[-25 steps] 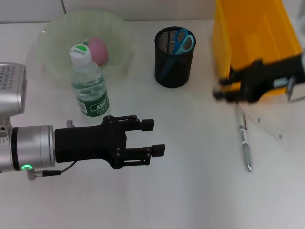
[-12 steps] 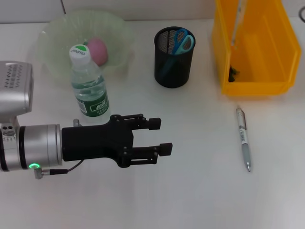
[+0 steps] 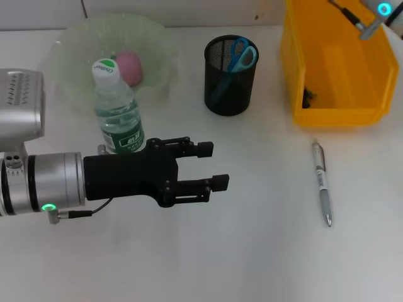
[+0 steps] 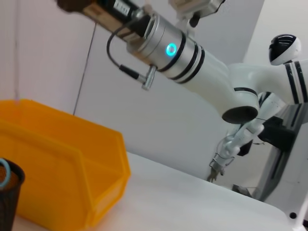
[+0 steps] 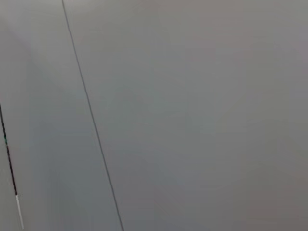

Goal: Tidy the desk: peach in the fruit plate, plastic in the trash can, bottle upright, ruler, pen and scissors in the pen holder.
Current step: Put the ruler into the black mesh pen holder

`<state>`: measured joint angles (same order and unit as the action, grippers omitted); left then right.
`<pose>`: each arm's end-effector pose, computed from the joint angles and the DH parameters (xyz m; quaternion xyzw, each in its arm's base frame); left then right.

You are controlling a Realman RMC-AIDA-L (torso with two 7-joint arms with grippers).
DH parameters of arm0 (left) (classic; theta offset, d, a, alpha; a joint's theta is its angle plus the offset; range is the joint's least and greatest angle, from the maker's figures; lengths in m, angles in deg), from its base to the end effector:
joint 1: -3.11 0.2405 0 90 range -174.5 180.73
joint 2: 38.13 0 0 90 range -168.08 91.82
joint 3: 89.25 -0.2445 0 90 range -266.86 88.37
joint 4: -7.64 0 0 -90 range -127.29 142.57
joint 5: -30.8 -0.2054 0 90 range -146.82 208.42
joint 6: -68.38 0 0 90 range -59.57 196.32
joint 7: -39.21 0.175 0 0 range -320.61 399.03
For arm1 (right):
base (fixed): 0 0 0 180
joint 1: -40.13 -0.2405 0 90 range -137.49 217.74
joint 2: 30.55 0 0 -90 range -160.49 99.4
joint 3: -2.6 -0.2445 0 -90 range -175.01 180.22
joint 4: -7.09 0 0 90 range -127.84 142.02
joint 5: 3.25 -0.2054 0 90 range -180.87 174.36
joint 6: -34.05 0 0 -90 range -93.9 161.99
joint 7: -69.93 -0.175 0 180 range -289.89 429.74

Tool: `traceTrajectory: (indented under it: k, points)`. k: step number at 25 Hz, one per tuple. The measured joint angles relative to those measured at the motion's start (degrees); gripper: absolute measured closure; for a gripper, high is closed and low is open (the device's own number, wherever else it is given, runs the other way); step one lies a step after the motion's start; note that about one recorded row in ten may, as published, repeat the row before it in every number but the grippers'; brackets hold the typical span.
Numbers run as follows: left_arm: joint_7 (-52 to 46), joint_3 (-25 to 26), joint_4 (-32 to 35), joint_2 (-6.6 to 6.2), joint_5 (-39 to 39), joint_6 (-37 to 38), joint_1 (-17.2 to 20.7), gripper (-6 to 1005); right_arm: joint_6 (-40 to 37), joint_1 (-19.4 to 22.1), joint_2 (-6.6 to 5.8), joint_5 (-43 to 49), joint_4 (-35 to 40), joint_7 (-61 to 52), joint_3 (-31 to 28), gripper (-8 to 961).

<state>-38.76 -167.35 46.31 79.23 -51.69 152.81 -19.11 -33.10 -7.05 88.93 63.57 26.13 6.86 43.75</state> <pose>-0.2025 0.2868 -0.0665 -0.9367 -0.1875 -0.2937 0.0327 0.1364 0.4558 0.0161 -0.7755 0.2203 0.4907 0.3305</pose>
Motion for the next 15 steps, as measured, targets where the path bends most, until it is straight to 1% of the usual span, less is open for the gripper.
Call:
traceTrajectory:
  k: [4, 5, 8, 15]
  points:
    - [0.16, 0.15, 0.03, 0.16, -0.21, -0.12, -0.01, 277, 1.62, -2.63, 0.31, -0.26, -5.2, 2.06, 0.45, 573]
    - [2.66, 2.04, -0.05, 0.99, -0.36, -0.35, 0.82, 277, 2.23, -2.98, 0.31, -0.3, -6.01, 2.23, 0.48, 573]
    - [2.98, 2.17, -0.07, 1.01, -0.32, -0.21, 0.92, 277, 3.46, -3.58, 0.36, -0.35, -8.07, 2.29, 0.67, 573]
    - [3.07, 1.8, -0.09, 1.05, -0.34, 0.12, 1.03, 276, 6.23, -5.03, 0.45, -0.22, -10.16, 2.33, 1.65, 572]
